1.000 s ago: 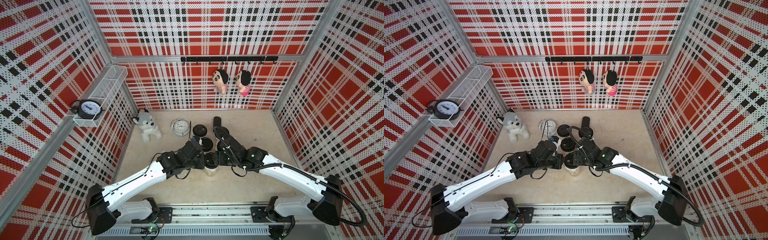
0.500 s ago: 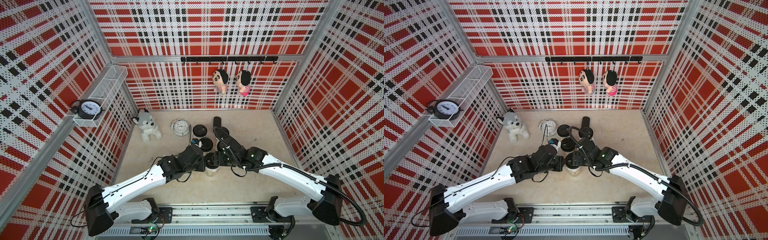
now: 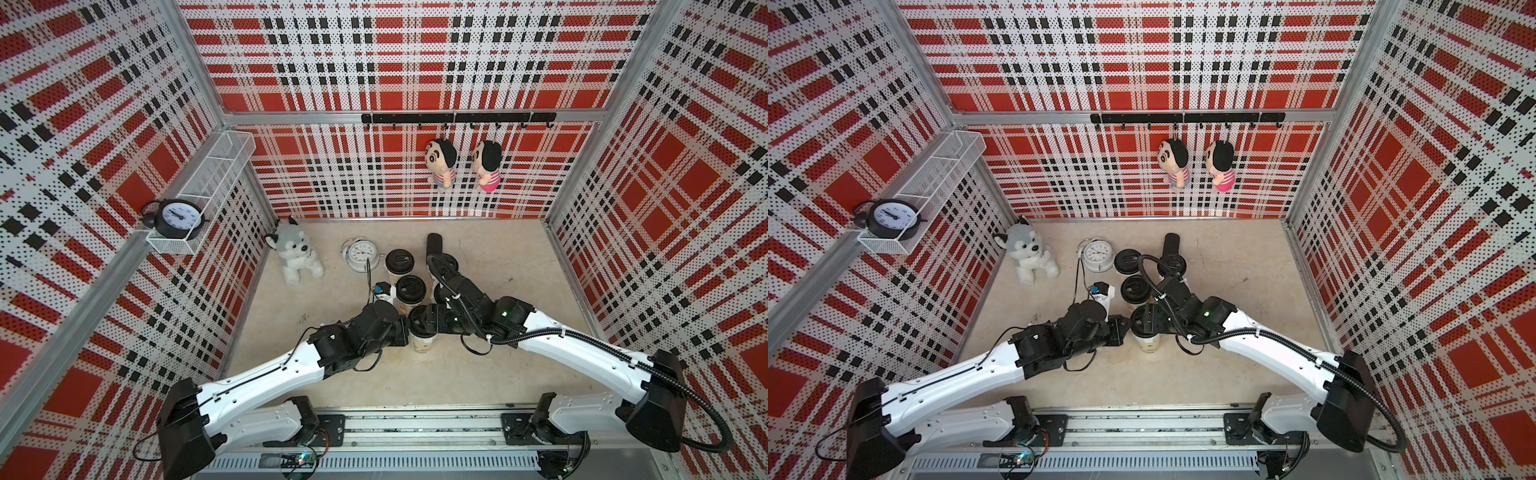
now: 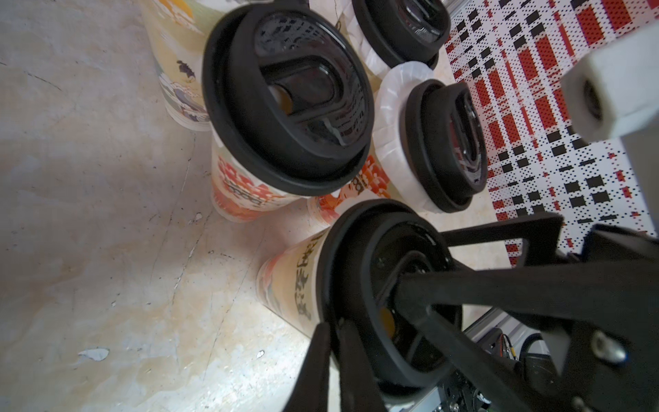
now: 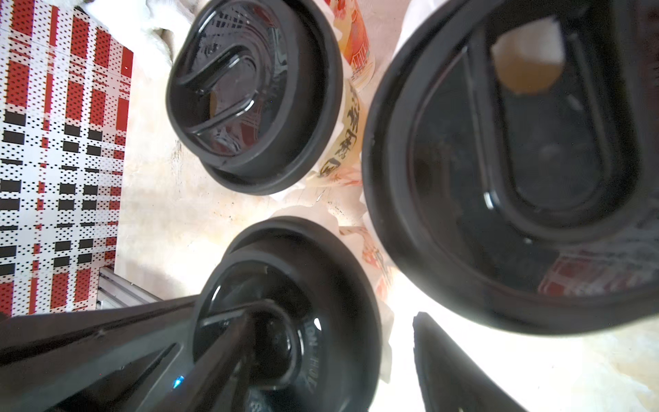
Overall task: Put the leak-proof paper on the milk tea cups
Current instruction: Secure the cup lid on the cup.
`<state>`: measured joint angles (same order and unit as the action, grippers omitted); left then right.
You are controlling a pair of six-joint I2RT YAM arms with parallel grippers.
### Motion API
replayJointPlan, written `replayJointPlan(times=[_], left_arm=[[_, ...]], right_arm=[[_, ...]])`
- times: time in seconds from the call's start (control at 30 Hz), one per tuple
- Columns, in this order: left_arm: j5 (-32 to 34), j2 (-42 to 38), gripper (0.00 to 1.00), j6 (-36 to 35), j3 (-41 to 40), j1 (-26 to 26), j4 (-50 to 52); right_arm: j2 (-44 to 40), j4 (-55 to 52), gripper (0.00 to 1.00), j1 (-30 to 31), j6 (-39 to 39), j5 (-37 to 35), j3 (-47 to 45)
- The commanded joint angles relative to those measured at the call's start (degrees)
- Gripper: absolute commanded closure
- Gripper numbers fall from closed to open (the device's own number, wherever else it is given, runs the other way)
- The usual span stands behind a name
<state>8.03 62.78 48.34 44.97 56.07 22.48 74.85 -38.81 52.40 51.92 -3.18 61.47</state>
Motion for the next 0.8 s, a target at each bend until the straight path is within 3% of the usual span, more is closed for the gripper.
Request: replayJointPlan(times=[0.0,0.33,0.77], left_arm=[[-4.7,4.2,0.9,1.2,-6.9,1.6,10.0],[-3.5,0.8,0.9,3.6,-9.3,1.5,10.6],[0.8,4.0,0.82,-8.9,13.6,-4.9,18.5]], right_arm=[[3.0,-10.7,0.28,0.7,-0.1,-0.1,-4.4],[3.0,-11.2,0.28,0.8,0.1,-0.2,-4.7],[1.7,-12.9,0.28,0.8,0.1,-2.3,-1.7]])
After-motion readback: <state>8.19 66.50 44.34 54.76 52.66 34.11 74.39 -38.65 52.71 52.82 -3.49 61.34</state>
